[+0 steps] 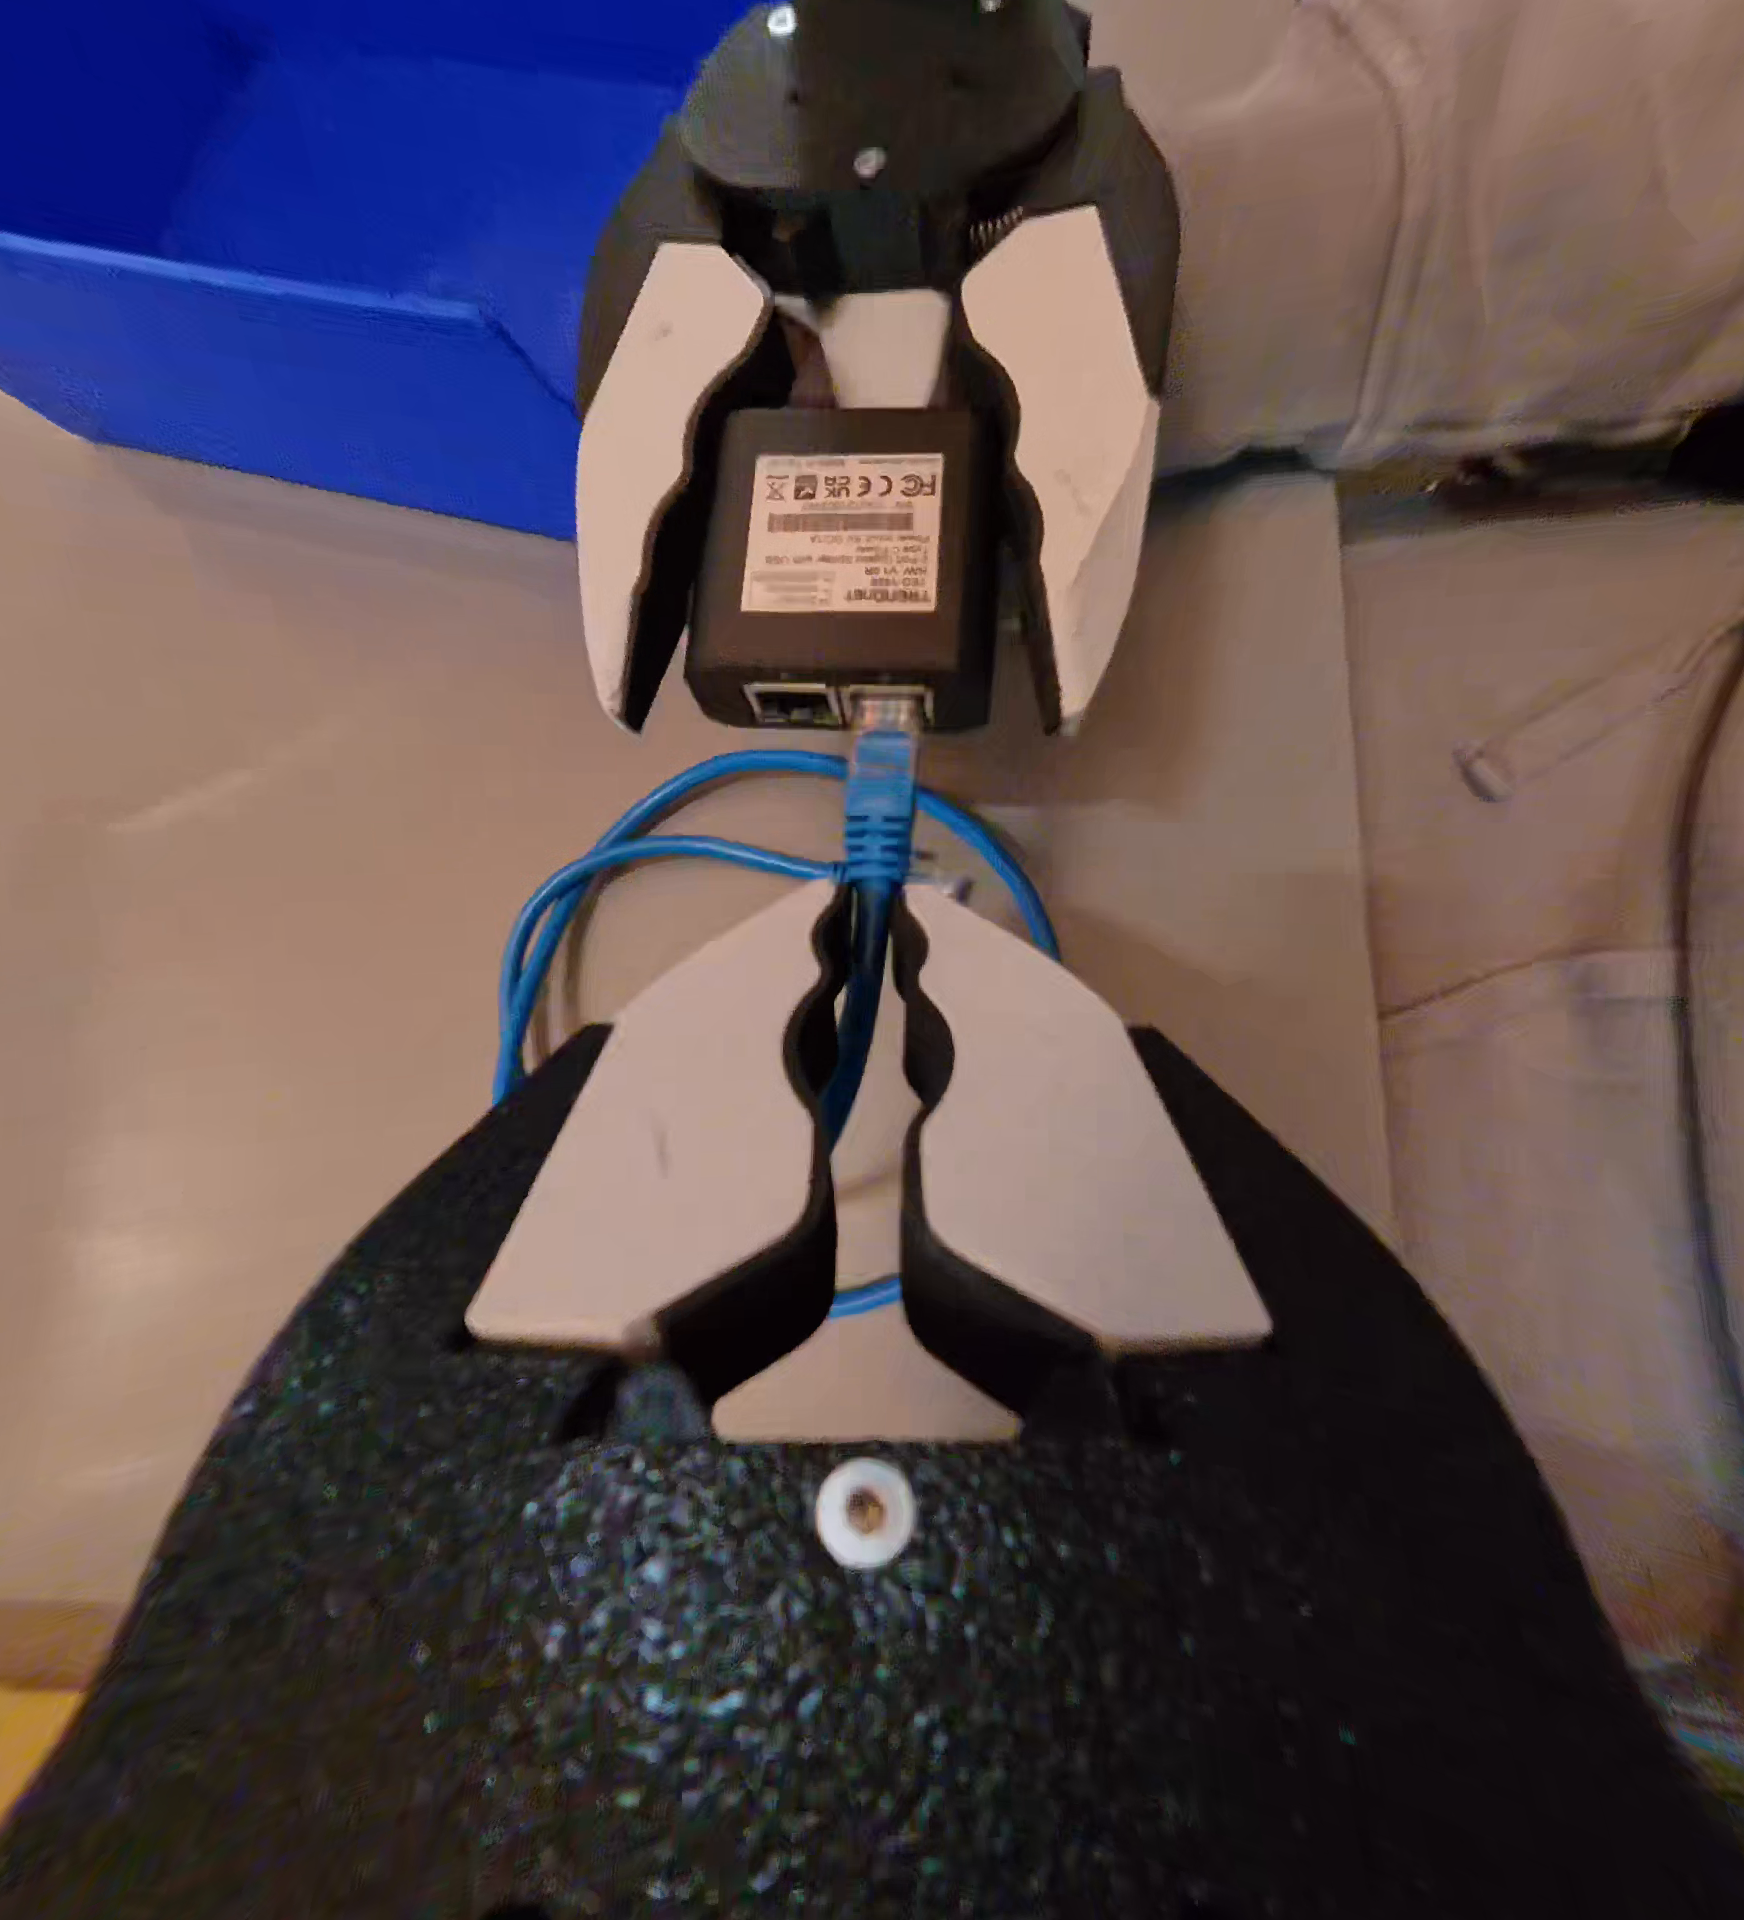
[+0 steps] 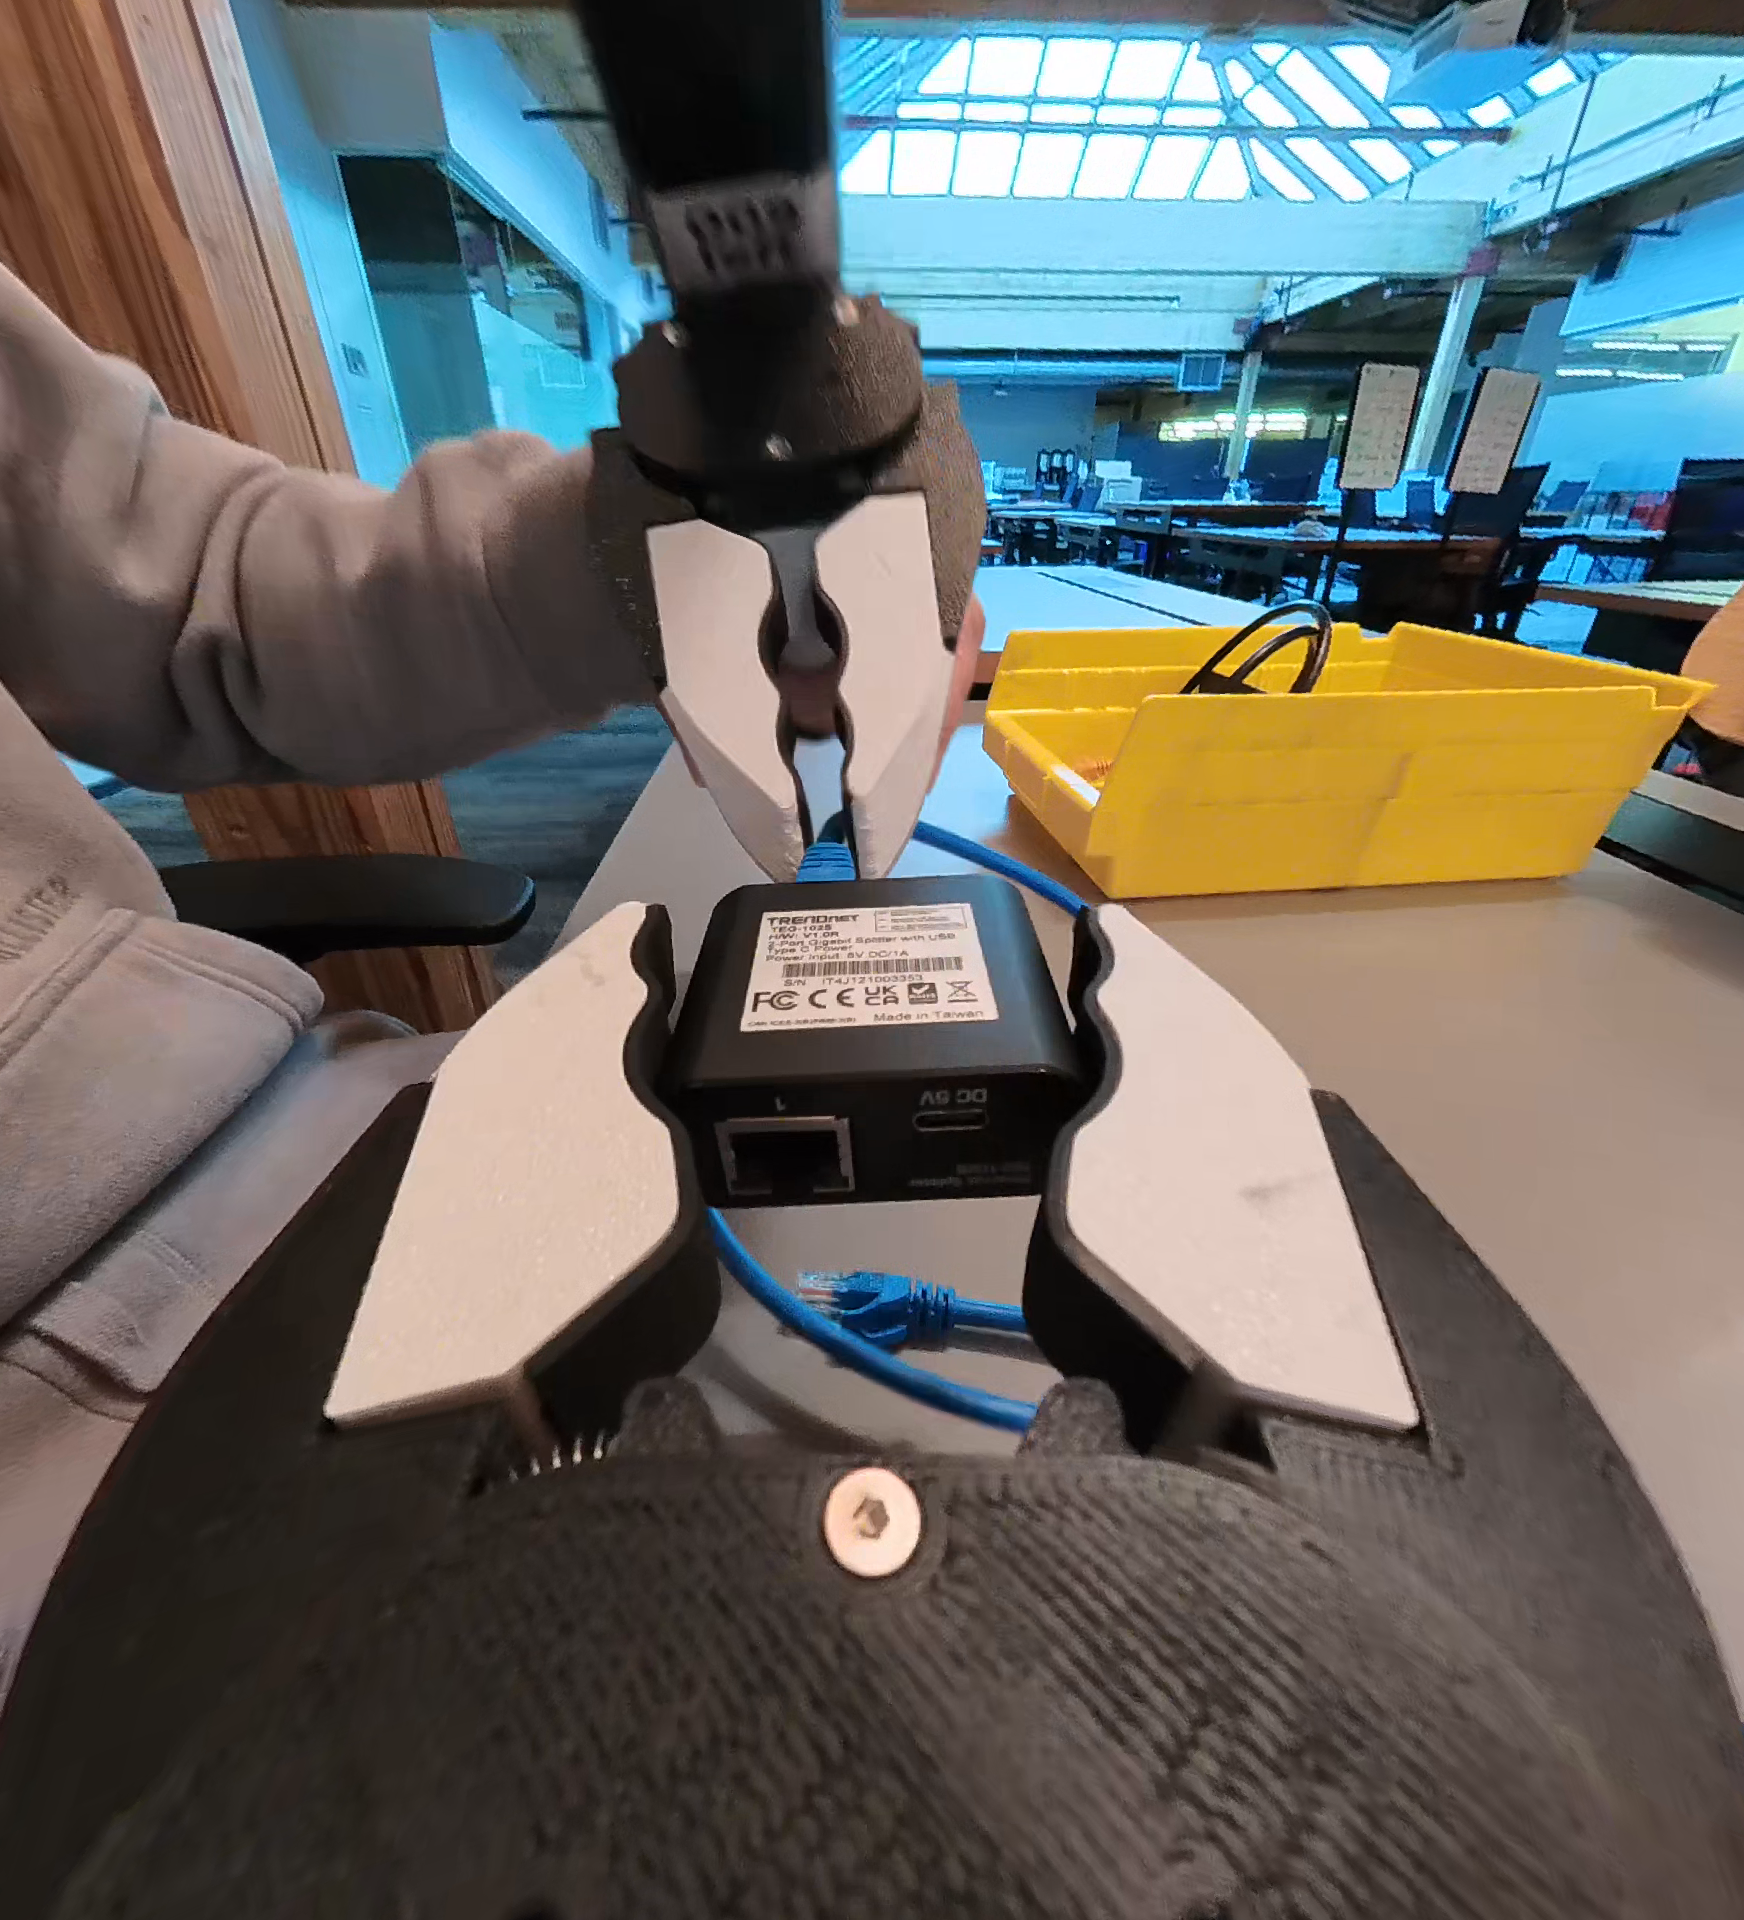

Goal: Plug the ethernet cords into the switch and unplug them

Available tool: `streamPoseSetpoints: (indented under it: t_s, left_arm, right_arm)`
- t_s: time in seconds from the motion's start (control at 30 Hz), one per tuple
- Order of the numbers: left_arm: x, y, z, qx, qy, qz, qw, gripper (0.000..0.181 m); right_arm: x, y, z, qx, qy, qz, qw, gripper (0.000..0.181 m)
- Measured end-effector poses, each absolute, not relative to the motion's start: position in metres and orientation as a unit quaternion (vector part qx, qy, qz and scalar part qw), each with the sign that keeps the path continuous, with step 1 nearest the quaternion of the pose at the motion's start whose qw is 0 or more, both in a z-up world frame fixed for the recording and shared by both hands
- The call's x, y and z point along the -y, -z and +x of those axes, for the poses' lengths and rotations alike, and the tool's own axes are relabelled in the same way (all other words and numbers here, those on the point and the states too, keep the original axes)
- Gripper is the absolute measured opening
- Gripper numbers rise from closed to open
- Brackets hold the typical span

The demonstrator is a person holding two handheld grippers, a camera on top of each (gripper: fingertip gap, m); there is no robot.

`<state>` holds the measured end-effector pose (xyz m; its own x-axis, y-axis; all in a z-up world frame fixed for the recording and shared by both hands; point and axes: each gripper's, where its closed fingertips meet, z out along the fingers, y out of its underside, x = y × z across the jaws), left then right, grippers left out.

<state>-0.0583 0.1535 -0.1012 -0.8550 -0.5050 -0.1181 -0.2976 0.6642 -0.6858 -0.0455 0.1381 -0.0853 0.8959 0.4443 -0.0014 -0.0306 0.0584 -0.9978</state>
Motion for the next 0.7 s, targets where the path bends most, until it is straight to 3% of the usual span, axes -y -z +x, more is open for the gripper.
streamPoseSetpoints:
  t_s: [0.2,0.4,0.5,0.7]
  left_arm:
    - [-0.151,0.093,-0.061,-0.833,0.471,-0.271,0.107,0.020]
    - [-0.143,0.099,-0.060,-0.816,0.497,-0.284,0.081,0.028]
    - [-0.138,0.107,-0.061,-0.830,0.481,-0.272,0.081,0.011]
    - [-0.139,0.104,-0.057,-0.848,0.452,-0.234,0.152,0.010]
  right_arm:
    - [-0.138,0.086,-0.046,0.159,-0.172,-0.665,0.709,0.074]
    - [-0.138,0.086,-0.048,0.160,-0.173,-0.665,0.708,0.074]
    - [-0.138,0.086,-0.047,0.158,-0.173,-0.668,0.706,0.074]
    - [-0.139,0.086,-0.046,0.152,-0.171,-0.668,0.708,0.074]
